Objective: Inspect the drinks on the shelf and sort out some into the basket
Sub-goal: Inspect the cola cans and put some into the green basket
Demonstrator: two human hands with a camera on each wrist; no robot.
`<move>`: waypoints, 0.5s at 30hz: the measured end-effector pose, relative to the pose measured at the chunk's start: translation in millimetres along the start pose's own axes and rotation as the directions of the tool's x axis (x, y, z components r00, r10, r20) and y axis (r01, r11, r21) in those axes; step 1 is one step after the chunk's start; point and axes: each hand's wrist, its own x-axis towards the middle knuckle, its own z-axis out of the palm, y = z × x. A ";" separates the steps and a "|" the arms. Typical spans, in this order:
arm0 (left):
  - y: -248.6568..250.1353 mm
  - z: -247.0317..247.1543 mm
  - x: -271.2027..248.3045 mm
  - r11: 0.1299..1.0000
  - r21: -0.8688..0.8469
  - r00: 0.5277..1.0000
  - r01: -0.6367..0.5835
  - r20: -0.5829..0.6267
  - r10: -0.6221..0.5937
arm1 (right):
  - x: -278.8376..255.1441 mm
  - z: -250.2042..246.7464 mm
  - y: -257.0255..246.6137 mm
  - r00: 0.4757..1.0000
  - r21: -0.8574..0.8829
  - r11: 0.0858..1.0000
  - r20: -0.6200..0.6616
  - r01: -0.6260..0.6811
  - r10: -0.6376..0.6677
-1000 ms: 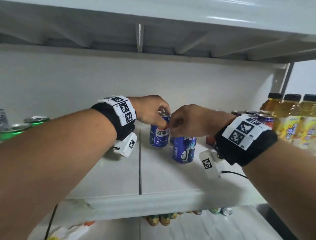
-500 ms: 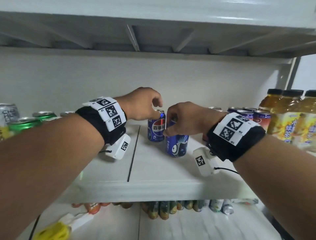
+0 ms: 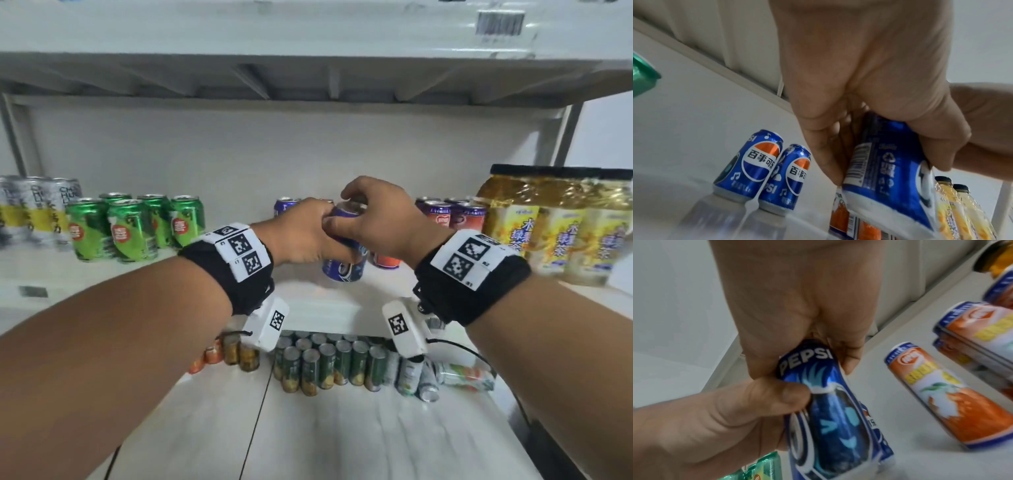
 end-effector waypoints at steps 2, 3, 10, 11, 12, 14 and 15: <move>4.7 9.7 -4.9 0.997 -0.076 1.000 -0.001 -0.018 -0.001 | -10.6 -0.8 11.3 0.996 0.189 0.978 -0.006 -0.090 0.093; 5.5 15.6 -7.7 0.995 -0.104 0.999 0.006 -0.031 -0.009 | -15.8 -0.1 16.3 0.990 0.298 0.944 0.015 -0.141 0.143; -14.8 48.6 -18.9 0.879 -0.477 0.986 0.006 -0.145 -0.086 | -37.4 21.0 40.3 0.938 0.697 0.632 0.197 -0.338 0.284; -18.0 52.2 -19.4 0.863 -0.505 0.978 -0.003 -0.180 -0.101 | -39.8 23.6 44.4 0.932 0.721 0.596 0.224 -0.354 0.284; -20.7 55.3 -19.2 0.848 -0.530 0.969 -0.009 -0.213 -0.122 | -42.5 26.5 48.1 0.926 0.739 0.563 0.245 -0.370 0.287; -25.8 60.0 -19.1 0.817 -0.577 0.952 -0.017 -0.260 -0.163 | -47.7 34.8 56.9 0.922 0.755 0.537 0.249 -0.376 0.295; -28.7 61.3 -18.9 0.806 -0.591 0.947 -0.022 -0.271 -0.173 | -49.7 38.1 60.1 0.926 0.757 0.542 0.236 -0.365 0.294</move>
